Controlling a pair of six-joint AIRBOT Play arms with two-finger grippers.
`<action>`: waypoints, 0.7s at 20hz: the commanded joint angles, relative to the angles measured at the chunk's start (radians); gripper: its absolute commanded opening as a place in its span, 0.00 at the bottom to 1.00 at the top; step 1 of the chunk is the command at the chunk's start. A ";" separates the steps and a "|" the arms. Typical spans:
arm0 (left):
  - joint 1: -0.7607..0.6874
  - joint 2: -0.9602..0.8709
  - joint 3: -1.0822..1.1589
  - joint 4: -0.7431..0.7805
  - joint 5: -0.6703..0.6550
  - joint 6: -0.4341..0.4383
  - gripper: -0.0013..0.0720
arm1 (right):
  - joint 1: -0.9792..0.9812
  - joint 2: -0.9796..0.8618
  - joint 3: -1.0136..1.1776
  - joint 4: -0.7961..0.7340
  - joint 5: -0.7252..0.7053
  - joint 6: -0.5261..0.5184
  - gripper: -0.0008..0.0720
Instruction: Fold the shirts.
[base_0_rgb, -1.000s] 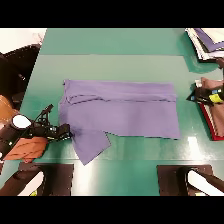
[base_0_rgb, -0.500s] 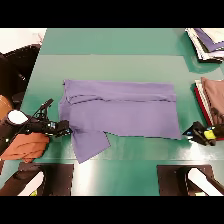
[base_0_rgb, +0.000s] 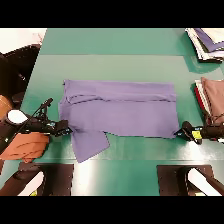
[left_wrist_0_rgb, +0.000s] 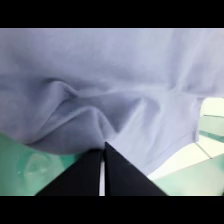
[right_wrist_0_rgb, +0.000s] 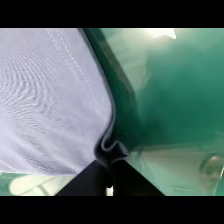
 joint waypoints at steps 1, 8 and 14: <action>0.000 0.027 0.041 0.085 -0.065 -0.009 0.05 | 0.050 0.002 0.071 0.006 0.072 -0.026 0.03; 0.000 0.308 0.055 0.120 -0.417 -0.106 0.05 | 0.090 0.232 0.228 -0.216 0.375 -0.011 0.03; 0.000 0.287 0.221 0.152 -0.315 -0.130 0.05 | 0.123 0.294 0.350 -0.262 0.394 0.024 0.03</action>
